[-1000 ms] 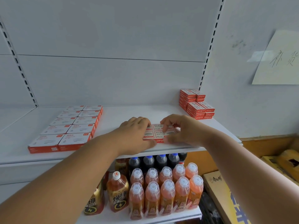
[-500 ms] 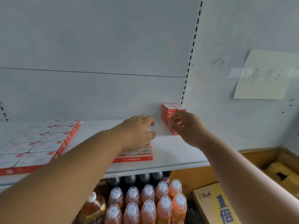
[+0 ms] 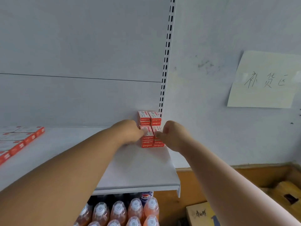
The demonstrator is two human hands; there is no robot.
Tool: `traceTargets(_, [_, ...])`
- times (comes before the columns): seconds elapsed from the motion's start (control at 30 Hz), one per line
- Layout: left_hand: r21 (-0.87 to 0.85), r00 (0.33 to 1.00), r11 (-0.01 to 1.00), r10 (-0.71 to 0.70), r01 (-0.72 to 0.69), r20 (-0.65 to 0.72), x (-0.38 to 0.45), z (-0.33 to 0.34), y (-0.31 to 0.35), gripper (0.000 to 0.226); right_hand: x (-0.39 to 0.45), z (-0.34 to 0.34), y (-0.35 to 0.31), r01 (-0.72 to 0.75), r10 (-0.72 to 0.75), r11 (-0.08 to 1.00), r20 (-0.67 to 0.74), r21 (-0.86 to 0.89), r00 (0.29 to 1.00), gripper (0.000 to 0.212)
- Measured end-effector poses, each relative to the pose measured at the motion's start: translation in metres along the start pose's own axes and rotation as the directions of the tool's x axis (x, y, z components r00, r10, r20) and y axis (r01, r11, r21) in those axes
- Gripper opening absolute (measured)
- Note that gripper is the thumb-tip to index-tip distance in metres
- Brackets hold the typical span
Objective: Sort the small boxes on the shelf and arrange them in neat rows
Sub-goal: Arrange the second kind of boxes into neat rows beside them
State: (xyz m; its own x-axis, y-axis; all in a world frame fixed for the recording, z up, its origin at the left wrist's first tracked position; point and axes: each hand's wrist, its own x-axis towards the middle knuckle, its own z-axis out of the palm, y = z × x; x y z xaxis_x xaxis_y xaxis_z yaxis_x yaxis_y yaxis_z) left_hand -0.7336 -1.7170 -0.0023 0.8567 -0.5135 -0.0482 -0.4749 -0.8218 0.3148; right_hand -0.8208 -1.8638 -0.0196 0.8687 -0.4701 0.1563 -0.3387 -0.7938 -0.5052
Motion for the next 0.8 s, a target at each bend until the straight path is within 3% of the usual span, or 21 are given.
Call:
traceTargets(0.07, [-0.107,0.997,0.992,-0.069,0.070,0.020,0.004,0.005,0.002,0.054,0.003,-0.005,0.006,-0.017,0.015,0.996,0.018,0.092,1.000,0.023])
traceTargets(0.17, [-0.194,0.992,0.973,-0.128,0.126,-0.002,0.003,0.006,0.003,0.044,0.005,-0.009,0.013,-0.104,0.093,0.915,0.046,0.390,0.995,0.027])
traceTargets(0.27, [-0.283,0.982,0.945,-0.182,0.163,-0.042,-0.003,0.002,0.004,0.026,0.008,-0.009,0.018,-0.138,0.114,0.731,0.080,0.669,0.990,0.044])
traceTargets(0.4, [-0.631,0.972,0.773,-0.195,0.069,-0.133,-0.012,-0.005,-0.006,0.007,0.008,-0.009,0.019,-0.140,-0.008,0.393,0.155,0.909,0.988,0.022])
traceTargets(0.47, [-0.808,0.966,0.589,-0.193,-0.025,-0.170,-0.019,-0.010,-0.013,0.008,0.007,-0.010,0.016,-0.158,-0.101,0.233,0.185,0.960,0.978,0.020])
traceTargets(0.57, [-0.931,0.963,0.348,-0.194,-0.110,-0.186,-0.031,-0.017,-0.026,0.015,0.007,-0.008,0.003,-0.158,-0.162,0.188,0.190,0.969,0.968,0.019])
traceTargets(0.7, [-0.946,0.958,0.266,-0.165,-0.187,-0.236,-0.045,-0.027,-0.049,0.025,0.003,-0.001,-0.024,-0.122,-0.186,0.189,0.158,0.974,0.970,0.020])
traceTargets(0.8, [-0.950,0.952,0.235,-0.176,-0.208,-0.252,-0.053,-0.036,-0.071,0.026,-0.006,0.008,-0.046,-0.138,-0.205,0.099,0.155,0.986,0.966,0.021])
